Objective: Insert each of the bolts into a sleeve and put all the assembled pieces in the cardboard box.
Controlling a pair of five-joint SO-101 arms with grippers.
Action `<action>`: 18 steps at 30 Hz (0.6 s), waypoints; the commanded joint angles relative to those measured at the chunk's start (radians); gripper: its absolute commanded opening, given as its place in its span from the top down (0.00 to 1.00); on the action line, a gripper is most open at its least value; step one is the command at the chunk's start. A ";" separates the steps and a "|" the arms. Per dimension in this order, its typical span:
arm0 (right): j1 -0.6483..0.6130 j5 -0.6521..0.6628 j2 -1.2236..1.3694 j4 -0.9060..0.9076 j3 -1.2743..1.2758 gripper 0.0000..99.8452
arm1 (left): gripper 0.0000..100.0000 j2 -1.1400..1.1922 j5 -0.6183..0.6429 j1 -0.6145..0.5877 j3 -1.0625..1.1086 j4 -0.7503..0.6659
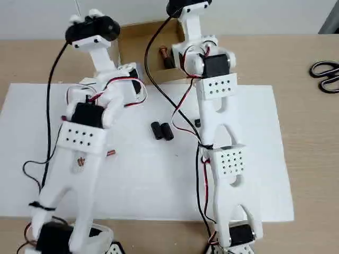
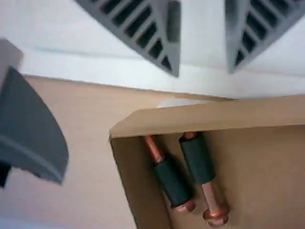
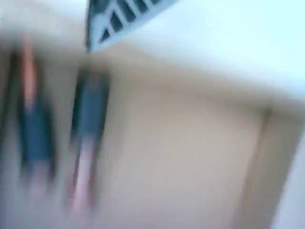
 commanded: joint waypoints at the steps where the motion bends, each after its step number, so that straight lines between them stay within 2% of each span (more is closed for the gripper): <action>1: 0.002 0.009 -0.119 0.205 -0.044 0.81 | 0.94 -0.087 -0.044 -0.003 -0.047 0.098; 9: 0.024 0.006 -0.213 0.226 0.032 0.81 | 0.94 -0.117 -0.081 -0.104 -0.047 0.341; 13: 0.013 0.006 -0.354 0.228 0.334 0.81 | 0.94 -0.117 -0.126 -0.161 -0.047 0.451; 18: -0.038 0.006 -0.711 0.220 0.873 0.81 | 0.94 -0.124 -0.157 -0.216 -0.048 0.580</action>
